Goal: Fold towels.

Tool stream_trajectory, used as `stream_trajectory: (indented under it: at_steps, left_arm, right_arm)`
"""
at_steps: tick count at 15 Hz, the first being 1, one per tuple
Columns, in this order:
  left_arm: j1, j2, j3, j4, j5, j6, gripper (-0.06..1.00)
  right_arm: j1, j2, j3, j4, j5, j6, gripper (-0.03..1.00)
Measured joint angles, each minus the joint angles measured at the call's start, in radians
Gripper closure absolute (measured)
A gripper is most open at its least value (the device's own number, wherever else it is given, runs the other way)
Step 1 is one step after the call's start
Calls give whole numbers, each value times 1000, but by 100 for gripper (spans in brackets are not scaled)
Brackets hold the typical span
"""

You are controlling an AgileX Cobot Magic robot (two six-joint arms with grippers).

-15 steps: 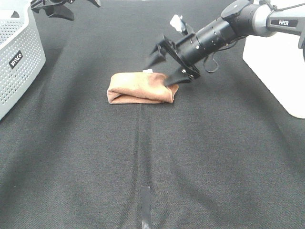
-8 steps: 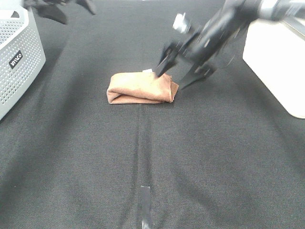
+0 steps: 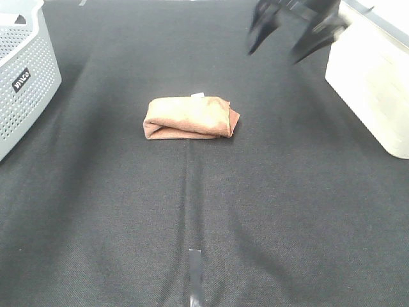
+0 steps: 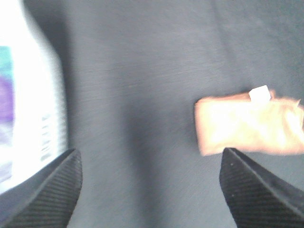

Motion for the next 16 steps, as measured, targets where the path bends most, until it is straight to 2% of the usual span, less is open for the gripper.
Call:
stream_trajectory:
  at_steps: [4,5,8,12,16]
  left_arm:
    - [0,-317,387,40,1,0,19]
    - [0,-456,543,40,3,0,19]
    - [0,-735,840,45,3,0,19]
    - [0,-1121,1115,40,6,29,19]
    - [0,-1507,1279,30,7,80,19]
  right_arm:
    - [0,-269,272,-32,2,-1,12]
    - [0,-383,390,-40,2,-2,12]
    - [0,-649,637,-51,5,-11,12]
    - [1,-1027,952,-51,1,-11,12]
    - [1,-1417,1195,-73,-8,-22,12]
